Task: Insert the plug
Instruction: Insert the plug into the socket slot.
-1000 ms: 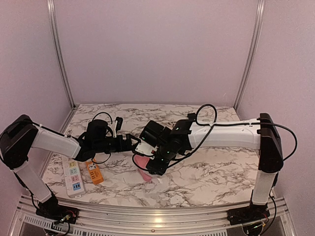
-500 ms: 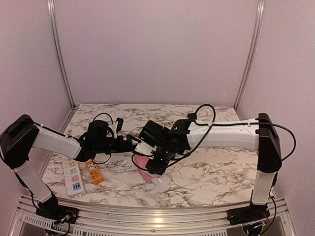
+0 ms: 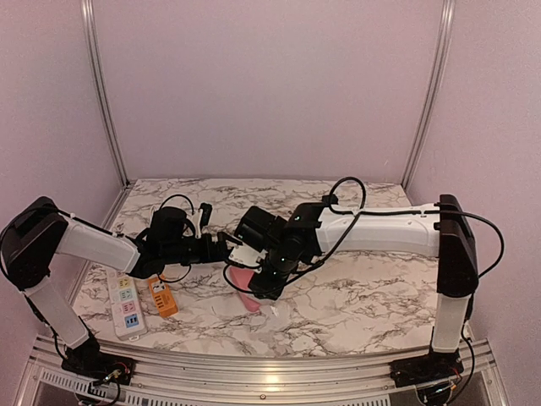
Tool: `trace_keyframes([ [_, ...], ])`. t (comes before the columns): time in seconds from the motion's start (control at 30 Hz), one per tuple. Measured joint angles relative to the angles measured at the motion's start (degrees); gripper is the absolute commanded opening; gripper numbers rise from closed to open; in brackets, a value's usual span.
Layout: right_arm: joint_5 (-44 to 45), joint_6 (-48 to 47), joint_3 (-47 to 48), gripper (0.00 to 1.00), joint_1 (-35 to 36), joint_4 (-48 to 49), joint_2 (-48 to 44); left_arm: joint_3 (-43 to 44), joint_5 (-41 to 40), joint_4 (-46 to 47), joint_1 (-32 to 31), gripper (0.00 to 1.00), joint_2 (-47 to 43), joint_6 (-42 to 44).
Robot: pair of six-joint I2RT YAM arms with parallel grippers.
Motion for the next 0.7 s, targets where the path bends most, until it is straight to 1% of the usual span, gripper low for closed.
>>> trace_keyframes([
  [0.4,-0.7,1.2,1.2,0.25,0.1,-1.5,0.5,0.0,0.0,0.0,0.0,0.99,0.0,0.0],
  [0.7,-0.1,1.7,4.4,0.25,0.2,-5.3,2.7,0.0,0.0,0.0,0.0,0.99,0.0,0.0],
])
